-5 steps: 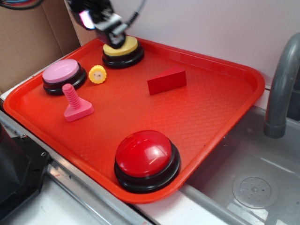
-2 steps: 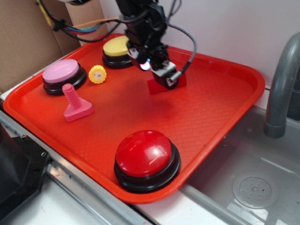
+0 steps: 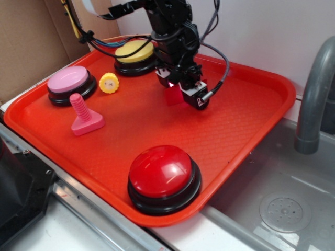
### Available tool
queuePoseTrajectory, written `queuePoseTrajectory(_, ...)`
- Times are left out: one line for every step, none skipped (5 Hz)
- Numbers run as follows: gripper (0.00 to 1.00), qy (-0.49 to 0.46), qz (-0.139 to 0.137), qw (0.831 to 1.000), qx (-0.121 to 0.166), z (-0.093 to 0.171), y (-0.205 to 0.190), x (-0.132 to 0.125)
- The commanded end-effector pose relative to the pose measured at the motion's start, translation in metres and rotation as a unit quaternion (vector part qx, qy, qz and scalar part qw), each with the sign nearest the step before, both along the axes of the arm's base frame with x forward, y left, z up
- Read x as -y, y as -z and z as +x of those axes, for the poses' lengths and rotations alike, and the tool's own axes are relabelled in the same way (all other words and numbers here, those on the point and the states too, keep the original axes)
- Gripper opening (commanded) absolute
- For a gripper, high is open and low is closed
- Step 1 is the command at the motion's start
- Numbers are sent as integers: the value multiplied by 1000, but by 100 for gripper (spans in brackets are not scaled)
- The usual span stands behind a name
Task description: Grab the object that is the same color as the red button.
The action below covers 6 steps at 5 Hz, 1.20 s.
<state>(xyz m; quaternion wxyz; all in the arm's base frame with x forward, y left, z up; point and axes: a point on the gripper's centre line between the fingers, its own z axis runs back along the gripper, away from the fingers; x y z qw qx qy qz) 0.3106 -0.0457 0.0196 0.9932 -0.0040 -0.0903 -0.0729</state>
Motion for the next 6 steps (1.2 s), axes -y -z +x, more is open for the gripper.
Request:
queuePoseTrajectory(0,9,4,1000,21,8,-12,5)
queuePoseTrajectory(0,5,8,1000,3,5,-21,-1)
queuePoseTrajectory(0,2,0,1000,-30,-7,-51,-13)
queuePoseTrajectory(0,-20,-9,998,-54,-28,-93,-25)
queuePoseTrajectory(0,-28,-25,997,-64,-58,-117,-35)
queuePoseTrajectory(0,-47,-26,996,-74,-93,-135,-38)
